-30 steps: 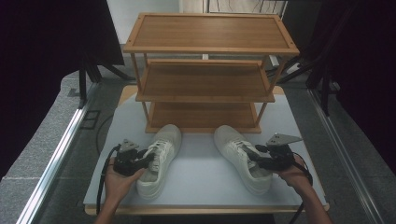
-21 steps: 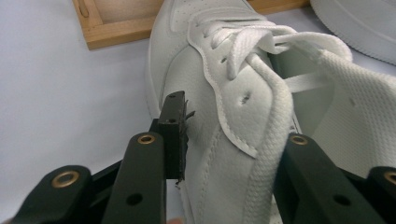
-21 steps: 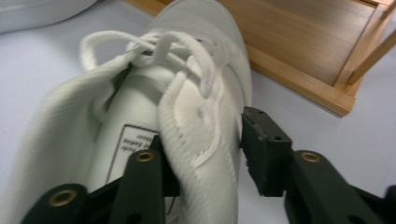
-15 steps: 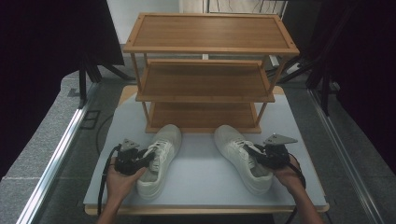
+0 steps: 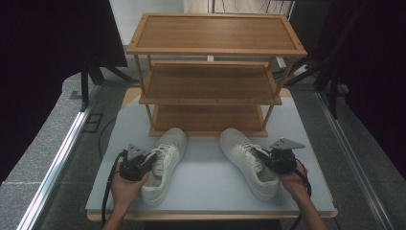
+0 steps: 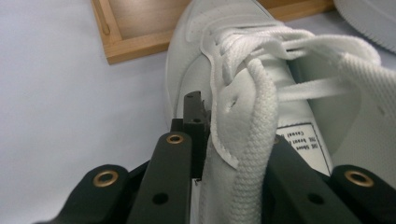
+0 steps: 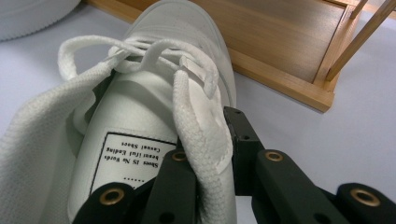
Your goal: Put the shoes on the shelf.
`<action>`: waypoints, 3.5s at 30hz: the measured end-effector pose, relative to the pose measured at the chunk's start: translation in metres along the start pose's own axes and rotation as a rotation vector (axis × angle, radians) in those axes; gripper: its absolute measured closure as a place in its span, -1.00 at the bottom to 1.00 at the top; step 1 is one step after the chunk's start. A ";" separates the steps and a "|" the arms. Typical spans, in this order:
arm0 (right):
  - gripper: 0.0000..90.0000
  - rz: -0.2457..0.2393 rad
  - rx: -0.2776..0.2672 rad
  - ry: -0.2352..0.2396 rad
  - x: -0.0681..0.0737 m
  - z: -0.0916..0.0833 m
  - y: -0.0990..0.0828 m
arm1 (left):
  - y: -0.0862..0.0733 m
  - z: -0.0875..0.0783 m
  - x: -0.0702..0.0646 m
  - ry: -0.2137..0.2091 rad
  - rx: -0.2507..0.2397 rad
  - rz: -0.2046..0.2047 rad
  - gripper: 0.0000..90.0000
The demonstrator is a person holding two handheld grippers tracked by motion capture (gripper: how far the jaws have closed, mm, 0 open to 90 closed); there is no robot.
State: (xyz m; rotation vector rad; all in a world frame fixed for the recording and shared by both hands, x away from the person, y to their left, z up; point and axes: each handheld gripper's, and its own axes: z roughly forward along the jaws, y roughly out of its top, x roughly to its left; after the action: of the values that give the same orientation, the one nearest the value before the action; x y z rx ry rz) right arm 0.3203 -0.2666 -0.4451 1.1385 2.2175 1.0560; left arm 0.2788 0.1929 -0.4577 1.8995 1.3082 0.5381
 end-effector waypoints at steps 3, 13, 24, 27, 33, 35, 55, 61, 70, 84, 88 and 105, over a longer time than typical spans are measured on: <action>0.84 0.018 -0.012 -0.003 0.000 -0.001 -0.001 | -0.001 0.000 0.002 -0.015 -0.015 -0.016 0.83; 0.85 0.174 -0.091 0.026 -0.006 -0.012 -0.014 | -0.001 -0.013 0.010 -0.116 -0.114 -0.125 0.84; 0.87 0.272 -0.179 0.064 -0.008 -0.025 -0.015 | 0.013 -0.027 0.002 -0.210 -0.186 -0.167 0.84; 0.88 0.284 -0.208 0.074 -0.006 -0.032 -0.012 | 0.016 -0.032 -0.001 -0.220 -0.209 -0.169 0.84; 0.87 0.329 -0.284 0.119 0.000 -0.051 -0.001 | 0.023 -0.047 -0.006 -0.253 -0.264 -0.173 0.83; 0.87 0.341 -0.311 0.131 0.003 -0.059 0.004 | 0.026 -0.052 -0.007 -0.265 -0.281 -0.176 0.83; 0.87 0.373 -0.477 0.136 0.008 -0.103 0.073 | 0.090 -0.063 -0.022 -0.352 -0.381 -0.208 0.83; 0.87 0.388 -0.491 0.113 0.004 -0.098 0.097 | 0.115 -0.053 -0.020 -0.346 -0.401 -0.243 0.83; 0.87 0.418 -0.490 0.071 -0.002 -0.086 0.118 | 0.139 -0.041 -0.017 -0.360 -0.414 -0.287 0.83; 0.87 0.487 -0.474 0.022 -0.008 -0.060 0.153 | 0.180 -0.020 -0.018 -0.360 -0.427 -0.344 0.83; 0.87 0.527 -0.472 0.015 -0.010 -0.049 0.164 | 0.191 -0.010 -0.017 -0.353 -0.428 -0.363 0.82; 0.87 0.624 -0.476 -0.049 -0.015 -0.013 0.189 | 0.210 0.037 -0.022 -0.290 -0.431 -0.450 0.81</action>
State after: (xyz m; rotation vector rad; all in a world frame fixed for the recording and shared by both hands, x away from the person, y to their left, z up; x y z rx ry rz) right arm 0.4136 -0.2141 -0.2877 1.6279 1.4570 1.6593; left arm 0.4222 0.1199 -0.3160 1.2290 1.2528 0.2685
